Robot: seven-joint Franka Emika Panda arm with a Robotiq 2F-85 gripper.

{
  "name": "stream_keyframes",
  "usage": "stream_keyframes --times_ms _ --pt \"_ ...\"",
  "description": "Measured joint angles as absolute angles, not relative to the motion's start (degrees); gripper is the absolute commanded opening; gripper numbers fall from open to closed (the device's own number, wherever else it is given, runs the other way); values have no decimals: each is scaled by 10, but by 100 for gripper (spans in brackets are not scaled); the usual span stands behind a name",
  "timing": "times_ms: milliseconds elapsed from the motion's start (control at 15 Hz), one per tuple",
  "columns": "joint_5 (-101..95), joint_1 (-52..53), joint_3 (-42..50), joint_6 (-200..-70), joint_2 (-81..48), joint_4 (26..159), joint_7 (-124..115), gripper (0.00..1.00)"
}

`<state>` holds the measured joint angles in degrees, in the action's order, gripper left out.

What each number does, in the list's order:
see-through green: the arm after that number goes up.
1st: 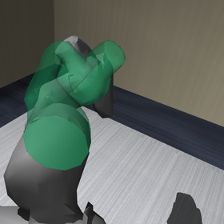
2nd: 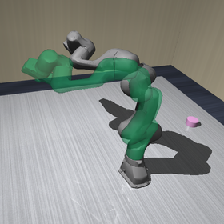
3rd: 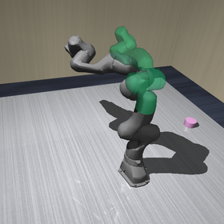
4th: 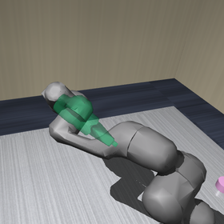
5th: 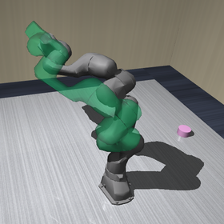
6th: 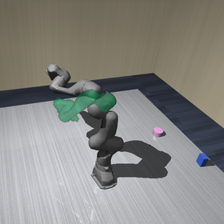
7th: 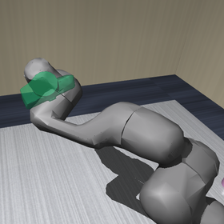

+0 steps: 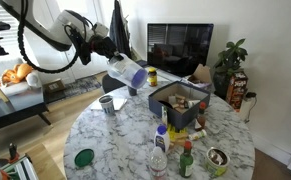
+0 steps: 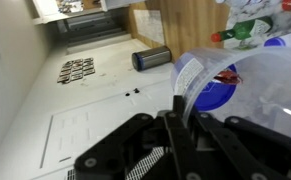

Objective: Take the silver cup out of the plastic cup then empty the plastic cup onto the desk then put the silver cup back in the plastic cup

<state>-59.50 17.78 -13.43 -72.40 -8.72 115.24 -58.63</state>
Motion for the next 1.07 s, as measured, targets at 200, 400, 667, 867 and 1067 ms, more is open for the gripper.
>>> stream_keyframes --times_ms 200,400,667,867,1067 --pt "-662 189 -140 -675 -107 1152 -596 1" --pt "-729 197 -145 -627 -127 1152 -598 1" --pt "-817 206 -146 -560 -153 1155 -599 1" --pt "-881 206 -146 -508 -174 1157 -599 1" --pt "-927 219 -123 -466 -191 1159 -599 1"
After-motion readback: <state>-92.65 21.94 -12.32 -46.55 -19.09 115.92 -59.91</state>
